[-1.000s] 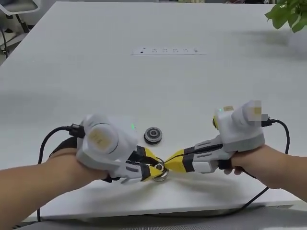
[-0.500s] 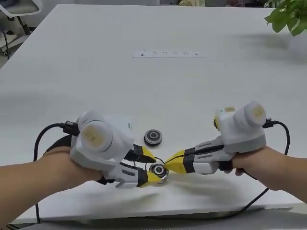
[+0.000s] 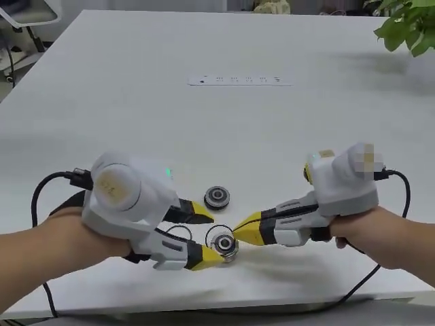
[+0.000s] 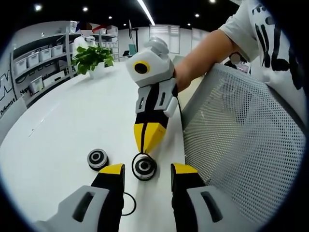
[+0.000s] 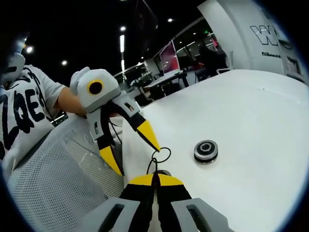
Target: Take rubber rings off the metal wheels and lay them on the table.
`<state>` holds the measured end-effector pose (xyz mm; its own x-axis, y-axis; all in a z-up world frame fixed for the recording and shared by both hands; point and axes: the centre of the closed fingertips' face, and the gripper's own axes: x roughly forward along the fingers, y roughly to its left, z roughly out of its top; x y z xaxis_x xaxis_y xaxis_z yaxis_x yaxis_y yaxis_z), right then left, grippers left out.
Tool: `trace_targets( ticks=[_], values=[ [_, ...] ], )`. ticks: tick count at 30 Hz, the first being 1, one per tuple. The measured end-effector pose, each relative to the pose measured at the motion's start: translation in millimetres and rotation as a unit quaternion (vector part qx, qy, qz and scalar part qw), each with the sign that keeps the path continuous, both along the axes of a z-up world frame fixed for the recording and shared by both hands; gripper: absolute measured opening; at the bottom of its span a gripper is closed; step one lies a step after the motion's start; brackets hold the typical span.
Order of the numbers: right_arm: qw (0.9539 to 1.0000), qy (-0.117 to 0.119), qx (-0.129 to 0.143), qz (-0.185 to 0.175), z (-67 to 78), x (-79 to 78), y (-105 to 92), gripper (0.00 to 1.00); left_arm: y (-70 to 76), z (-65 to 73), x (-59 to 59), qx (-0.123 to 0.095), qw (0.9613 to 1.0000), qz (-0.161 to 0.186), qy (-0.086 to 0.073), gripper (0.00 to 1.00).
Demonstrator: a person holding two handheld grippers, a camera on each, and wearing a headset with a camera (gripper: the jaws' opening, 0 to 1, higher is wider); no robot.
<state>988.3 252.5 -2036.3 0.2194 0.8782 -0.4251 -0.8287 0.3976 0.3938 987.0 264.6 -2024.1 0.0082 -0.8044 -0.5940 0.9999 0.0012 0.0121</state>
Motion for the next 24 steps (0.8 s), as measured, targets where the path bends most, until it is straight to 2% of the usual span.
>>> trace_targets(
  ticks=[14,24],
  values=[
    [1.0000,-0.007,0.002,0.005,7.2,5.4,2.9,0.00,12.8,26.2,2.9,-0.038,0.9989,0.028,0.001,0.44],
    [0.9998,-0.012,0.010,0.008,13.8,15.3,15.3,0.00,29.2,39.3,11.7,-0.056,0.9966,0.061,-0.001,0.49]
  ],
)
